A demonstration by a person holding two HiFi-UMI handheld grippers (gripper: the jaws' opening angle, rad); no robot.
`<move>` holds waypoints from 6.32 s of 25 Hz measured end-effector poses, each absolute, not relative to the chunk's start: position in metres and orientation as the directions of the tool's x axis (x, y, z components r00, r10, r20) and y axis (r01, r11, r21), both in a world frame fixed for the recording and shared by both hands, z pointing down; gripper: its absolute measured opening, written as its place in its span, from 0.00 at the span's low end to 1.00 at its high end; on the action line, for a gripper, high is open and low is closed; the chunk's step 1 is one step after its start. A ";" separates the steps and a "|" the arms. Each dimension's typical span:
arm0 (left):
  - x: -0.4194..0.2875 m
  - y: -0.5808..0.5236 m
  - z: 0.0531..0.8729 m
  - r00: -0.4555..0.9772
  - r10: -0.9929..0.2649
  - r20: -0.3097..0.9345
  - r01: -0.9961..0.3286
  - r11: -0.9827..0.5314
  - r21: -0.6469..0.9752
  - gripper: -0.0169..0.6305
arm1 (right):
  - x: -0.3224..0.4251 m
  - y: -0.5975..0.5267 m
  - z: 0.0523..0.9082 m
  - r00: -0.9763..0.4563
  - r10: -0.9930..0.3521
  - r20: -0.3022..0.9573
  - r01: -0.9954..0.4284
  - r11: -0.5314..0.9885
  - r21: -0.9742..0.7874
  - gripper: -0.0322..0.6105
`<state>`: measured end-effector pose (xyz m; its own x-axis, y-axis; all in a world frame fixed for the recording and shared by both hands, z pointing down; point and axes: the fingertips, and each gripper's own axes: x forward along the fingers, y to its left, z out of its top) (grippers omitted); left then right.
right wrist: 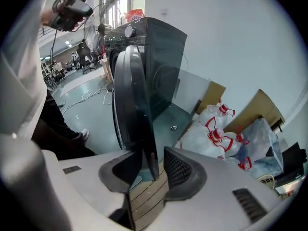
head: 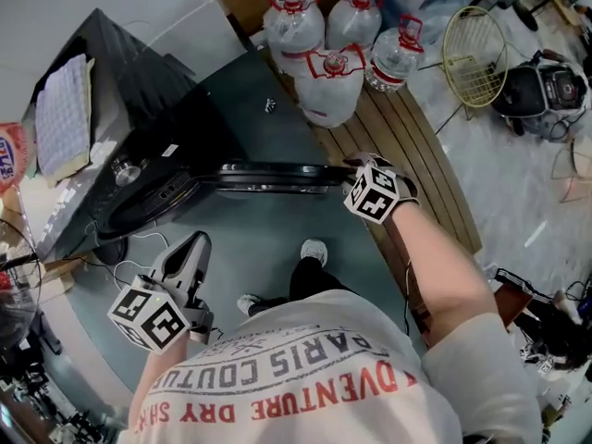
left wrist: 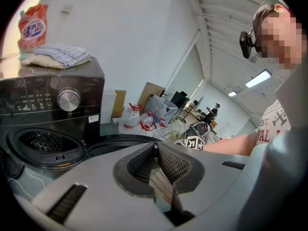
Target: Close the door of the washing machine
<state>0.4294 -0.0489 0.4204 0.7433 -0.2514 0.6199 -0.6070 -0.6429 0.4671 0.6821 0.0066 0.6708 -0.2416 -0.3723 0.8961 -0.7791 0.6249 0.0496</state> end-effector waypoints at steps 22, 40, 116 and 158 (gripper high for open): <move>0.410 -0.047 0.432 0.732 -0.275 0.623 -0.627 -0.630 0.459 0.09 | 0.657 0.032 0.670 -0.262 -0.323 0.909 -0.759 0.651 0.012 0.17; 0.356 -0.019 0.440 0.755 -0.171 0.633 -0.557 -0.676 0.482 0.09 | 0.576 0.105 0.671 -0.239 -0.316 0.918 -0.870 0.489 -0.058 0.17; -0.058 0.022 0.487 0.635 -0.370 0.678 -0.765 -0.426 0.484 0.09 | 0.113 0.072 0.685 -0.435 -0.396 0.809 -0.876 -0.021 -0.481 0.32; -0.227 -0.099 0.478 0.590 -0.418 0.691 -0.804 -0.386 0.452 0.09 | -0.007 -0.113 0.674 -0.521 -0.426 0.739 -0.853 0.267 -0.448 0.31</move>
<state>-0.2268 -0.0986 0.4778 0.5898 -0.4183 0.6908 -0.8038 -0.3865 0.4522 -0.0066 -0.1130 0.6741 -0.5213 -0.4263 0.7393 -0.8533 0.2675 -0.4475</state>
